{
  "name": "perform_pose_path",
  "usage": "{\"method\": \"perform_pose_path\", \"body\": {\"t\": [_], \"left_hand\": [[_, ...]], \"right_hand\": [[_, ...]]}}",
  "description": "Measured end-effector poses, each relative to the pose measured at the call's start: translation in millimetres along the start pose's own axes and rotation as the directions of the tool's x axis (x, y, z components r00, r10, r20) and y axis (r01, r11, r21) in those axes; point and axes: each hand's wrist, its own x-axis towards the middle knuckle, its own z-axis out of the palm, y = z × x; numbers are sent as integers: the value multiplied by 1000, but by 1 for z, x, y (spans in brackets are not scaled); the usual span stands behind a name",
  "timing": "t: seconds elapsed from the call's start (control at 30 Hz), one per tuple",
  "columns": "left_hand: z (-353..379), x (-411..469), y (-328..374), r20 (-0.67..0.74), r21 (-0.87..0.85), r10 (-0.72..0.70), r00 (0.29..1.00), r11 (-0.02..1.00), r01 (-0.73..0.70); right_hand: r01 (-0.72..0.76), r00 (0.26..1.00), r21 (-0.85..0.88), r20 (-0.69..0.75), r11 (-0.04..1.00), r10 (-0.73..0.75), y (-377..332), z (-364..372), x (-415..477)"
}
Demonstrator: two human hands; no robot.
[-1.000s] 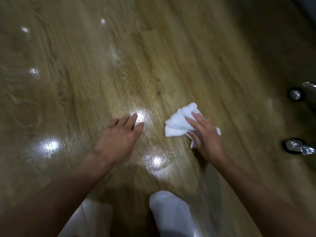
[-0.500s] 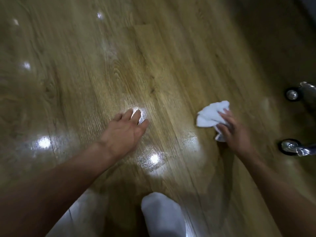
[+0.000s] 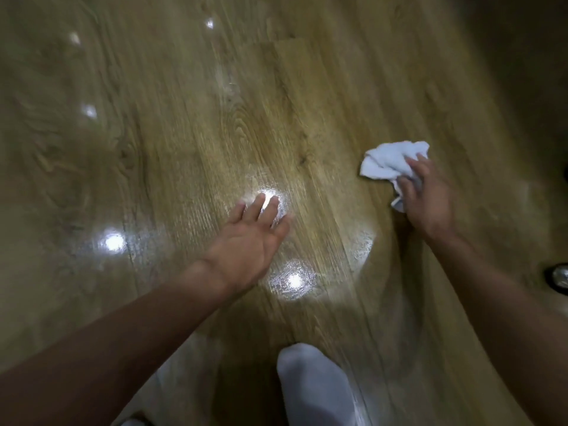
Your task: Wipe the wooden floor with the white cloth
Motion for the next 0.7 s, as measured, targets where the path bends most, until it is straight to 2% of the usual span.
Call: {"method": "perform_pose_path", "body": {"t": [0.07,0.1,0.2,0.3,0.4,0.47,0.5,0.53,0.6,0.67,0.7], "left_hand": [[1,-1,5,6,-10,-3,1000,1000,3],[2,-1,6,-8,-13,-4,1000,1000,4],[2,-3,-3,-77,-29,17,997,999,-19],[6,-13,-20,-138,-106,1,990,994,-16],[13,-23,-26,-168,-141,-15,986,990,-9],[16,-24,-25,-181,-163,-22,983,987,-8],[17,-22,-25,-190,-176,-32,981,984,-2],[16,-22,-27,-195,-187,-43,980,982,6],[14,-25,-33,-219,-192,-51,974,981,8],[13,-31,-40,-258,-144,-30,966,990,-8],[14,-34,-44,-263,-132,-23,965,991,-12]], "right_hand": [[-51,998,6,-25,999,51,-28,19,27],[-18,1000,-6,-11,1000,18,-50,31,35],[215,972,2,95,977,-214,-98,56,24],[327,933,23,153,945,-327,-81,52,-12],[209,973,41,91,977,-212,-70,43,-8],[141,988,-37,67,989,-138,-95,59,12],[163,984,-67,87,984,-157,-115,69,17],[232,967,-65,127,971,-222,-135,80,15],[410,887,7,227,912,-401,-159,91,-3],[510,814,40,300,859,-497,-148,88,-30],[529,800,40,311,848,-513,-134,83,-41]]}}
